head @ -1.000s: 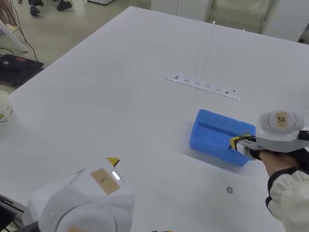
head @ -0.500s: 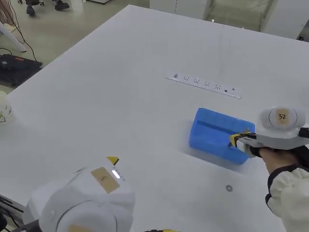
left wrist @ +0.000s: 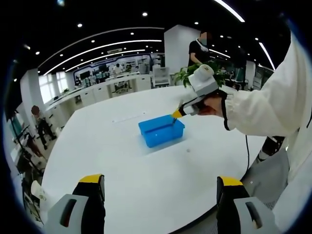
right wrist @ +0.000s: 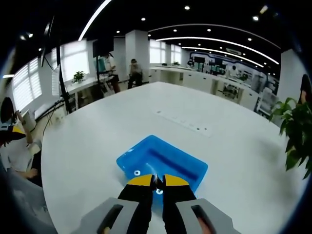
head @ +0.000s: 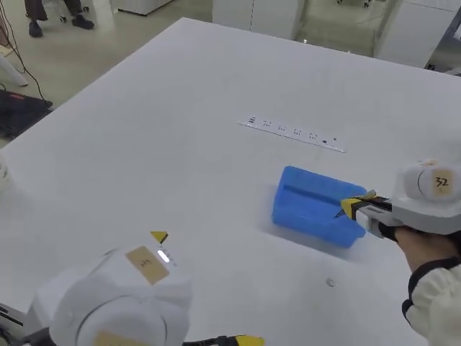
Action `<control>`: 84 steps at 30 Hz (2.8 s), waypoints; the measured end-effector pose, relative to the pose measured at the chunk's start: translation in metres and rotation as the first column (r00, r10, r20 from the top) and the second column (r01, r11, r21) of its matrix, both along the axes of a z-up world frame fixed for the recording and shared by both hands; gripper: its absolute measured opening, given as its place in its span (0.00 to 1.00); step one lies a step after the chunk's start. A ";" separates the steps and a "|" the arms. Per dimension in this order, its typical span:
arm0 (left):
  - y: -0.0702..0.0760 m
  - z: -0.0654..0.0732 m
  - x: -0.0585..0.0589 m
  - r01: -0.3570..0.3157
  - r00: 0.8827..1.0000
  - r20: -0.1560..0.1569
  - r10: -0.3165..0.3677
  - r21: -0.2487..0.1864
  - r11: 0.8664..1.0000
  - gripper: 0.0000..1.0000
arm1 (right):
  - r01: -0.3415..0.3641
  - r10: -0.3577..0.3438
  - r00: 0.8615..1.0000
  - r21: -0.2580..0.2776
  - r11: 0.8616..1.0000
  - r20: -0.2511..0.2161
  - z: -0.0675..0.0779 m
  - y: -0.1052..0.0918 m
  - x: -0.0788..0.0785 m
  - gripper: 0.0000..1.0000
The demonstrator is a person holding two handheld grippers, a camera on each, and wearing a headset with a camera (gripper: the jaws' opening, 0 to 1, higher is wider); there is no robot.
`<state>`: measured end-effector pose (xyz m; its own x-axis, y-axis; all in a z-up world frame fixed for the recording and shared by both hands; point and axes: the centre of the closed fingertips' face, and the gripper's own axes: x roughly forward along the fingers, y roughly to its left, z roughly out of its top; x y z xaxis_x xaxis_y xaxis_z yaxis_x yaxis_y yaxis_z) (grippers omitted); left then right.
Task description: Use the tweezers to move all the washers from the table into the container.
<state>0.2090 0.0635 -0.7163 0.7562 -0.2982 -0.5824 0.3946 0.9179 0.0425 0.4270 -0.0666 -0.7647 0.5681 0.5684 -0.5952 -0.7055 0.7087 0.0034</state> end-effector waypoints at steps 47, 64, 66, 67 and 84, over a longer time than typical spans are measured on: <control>-0.012 0.014 0.001 0.038 0.999 0.024 -0.038 0.006 0.999 0.97 | 0.011 -0.019 0.986 -0.048 0.999 -0.166 -0.060 -0.026 -0.066 0.03; -0.014 0.009 0.001 0.051 0.999 0.020 -0.051 0.007 0.999 0.97 | 0.016 -0.024 0.985 -0.044 0.999 -0.171 -0.063 -0.024 -0.067 0.03; -0.015 0.010 0.001 0.053 0.998 0.022 -0.053 0.006 0.999 0.97 | 0.017 -0.025 0.986 -0.049 0.999 -0.166 -0.064 -0.024 -0.067 0.03; -0.015 0.010 0.001 0.053 0.998 0.025 -0.053 0.005 0.999 0.97 | 0.017 -0.025 0.986 -0.050 0.999 -0.166 -0.063 -0.024 -0.067 0.03; -0.015 0.008 -0.003 0.049 0.998 0.029 -0.049 0.002 0.999 0.97 | -0.031 0.020 0.995 -0.107 0.994 -0.099 -0.065 -0.014 -0.066 0.02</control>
<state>0.2061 0.0480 -0.7084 0.7576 -0.3345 -0.5605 0.4378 0.8973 0.0562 0.3614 -0.0810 -0.8301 0.4899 0.5113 -0.7061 -0.7236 0.6902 -0.0022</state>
